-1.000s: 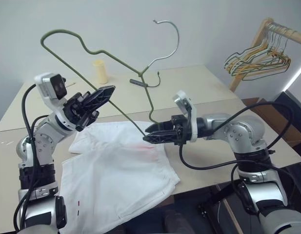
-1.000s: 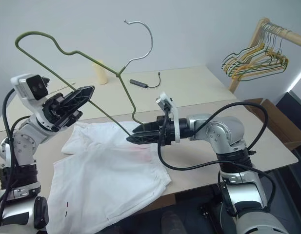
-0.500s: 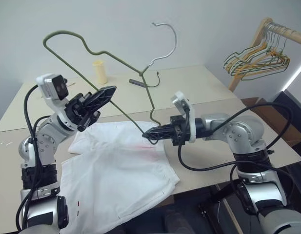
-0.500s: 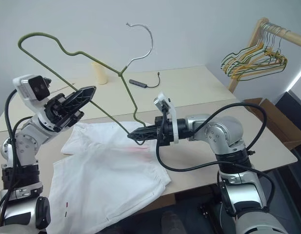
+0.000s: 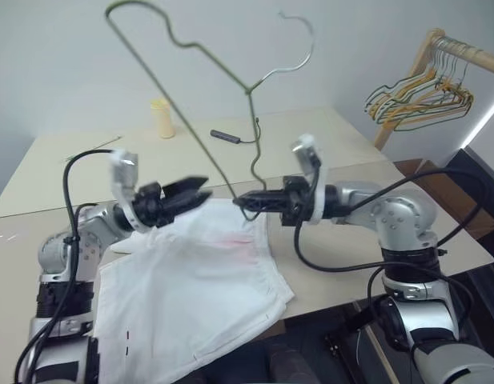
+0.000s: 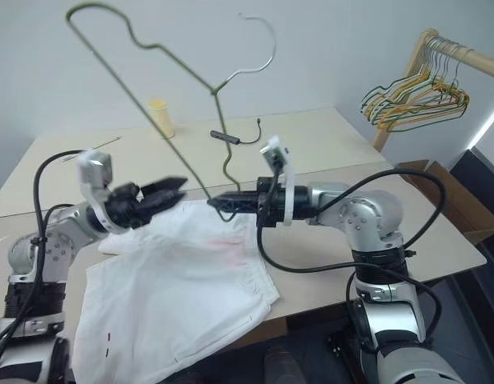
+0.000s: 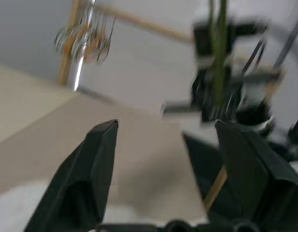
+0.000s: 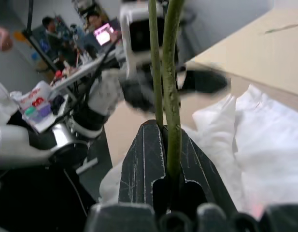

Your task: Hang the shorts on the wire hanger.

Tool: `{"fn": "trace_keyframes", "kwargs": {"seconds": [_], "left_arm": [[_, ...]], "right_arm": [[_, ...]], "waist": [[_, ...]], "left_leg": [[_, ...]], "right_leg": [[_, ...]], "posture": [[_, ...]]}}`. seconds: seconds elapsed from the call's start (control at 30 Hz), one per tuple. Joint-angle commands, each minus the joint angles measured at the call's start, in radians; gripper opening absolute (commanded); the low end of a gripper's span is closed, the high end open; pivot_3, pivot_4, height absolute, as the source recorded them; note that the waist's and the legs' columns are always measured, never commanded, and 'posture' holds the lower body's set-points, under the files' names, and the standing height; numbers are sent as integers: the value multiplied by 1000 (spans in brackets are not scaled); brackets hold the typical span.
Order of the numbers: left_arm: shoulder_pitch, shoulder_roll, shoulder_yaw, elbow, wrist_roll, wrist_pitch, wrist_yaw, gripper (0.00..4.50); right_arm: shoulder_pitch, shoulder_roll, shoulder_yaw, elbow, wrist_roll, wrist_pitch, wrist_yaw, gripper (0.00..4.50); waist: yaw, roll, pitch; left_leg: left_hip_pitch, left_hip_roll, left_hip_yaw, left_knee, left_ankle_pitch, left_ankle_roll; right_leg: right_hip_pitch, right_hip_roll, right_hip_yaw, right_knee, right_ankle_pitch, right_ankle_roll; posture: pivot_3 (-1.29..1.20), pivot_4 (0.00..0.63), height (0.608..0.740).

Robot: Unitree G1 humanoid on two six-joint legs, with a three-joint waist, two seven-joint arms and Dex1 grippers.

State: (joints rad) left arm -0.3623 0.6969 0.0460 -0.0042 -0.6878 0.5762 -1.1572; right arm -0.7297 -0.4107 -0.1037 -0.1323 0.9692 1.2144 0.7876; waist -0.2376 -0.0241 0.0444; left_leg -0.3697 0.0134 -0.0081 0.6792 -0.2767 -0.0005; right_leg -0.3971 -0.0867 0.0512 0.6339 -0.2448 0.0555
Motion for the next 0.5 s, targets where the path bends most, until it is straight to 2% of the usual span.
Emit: {"fn": "trace_keyframes", "kwargs": {"seconds": [0.03, 0.17, 0.27, 0.33, 0.5], "left_arm": [[73, 78, -93, 2, 199, -176, -61, 4474], [97, 73, -36, -47, 158, -171, -54, 4474], [125, 109, -43, -70, 201, -221, -88, 4474], [144, 134, -59, -77, 237, -258, -109, 4474], [161, 151, -48, -110, 229, -255, -128, 4474]], "right_arm": [[118, -156, -117, -64, 84, 150, -24, 0], [272, -307, -157, -136, 90, 206, -43, 0], [341, -422, -112, -170, 88, 276, -19, 0], [371, -465, -119, -105, 133, 348, 32, 0], [433, -624, 3, 97, 179, 400, 215, 0]], "waist": [[11, 0, 0], [31, 0, 0], [29, 3, 0], [23, 3, 0], [18, 3, 0]], "left_leg": [[0, 0, 0, -1, 0, 0], [-11, 0, 1, 2, 0, 1], [-11, 0, 2, 2, 0, 1], [-9, 1, 4, 2, 0, 1], [-3, 1, 10, 2, 0, 2]], "right_leg": [[1, 0, -1, -2, 0, 0], [-8, -3, -2, -2, 0, 0], [-8, -2, -1, -1, 0, 1], [-6, 0, 0, -1, 0, 1], [-1, 1, 3, -3, 0, 1]], "posture": [[-237, 0, 740], [-252, 0, 740], [-260, 0, 740], [-264, 0, 740], [-250, 0, 740]]}}
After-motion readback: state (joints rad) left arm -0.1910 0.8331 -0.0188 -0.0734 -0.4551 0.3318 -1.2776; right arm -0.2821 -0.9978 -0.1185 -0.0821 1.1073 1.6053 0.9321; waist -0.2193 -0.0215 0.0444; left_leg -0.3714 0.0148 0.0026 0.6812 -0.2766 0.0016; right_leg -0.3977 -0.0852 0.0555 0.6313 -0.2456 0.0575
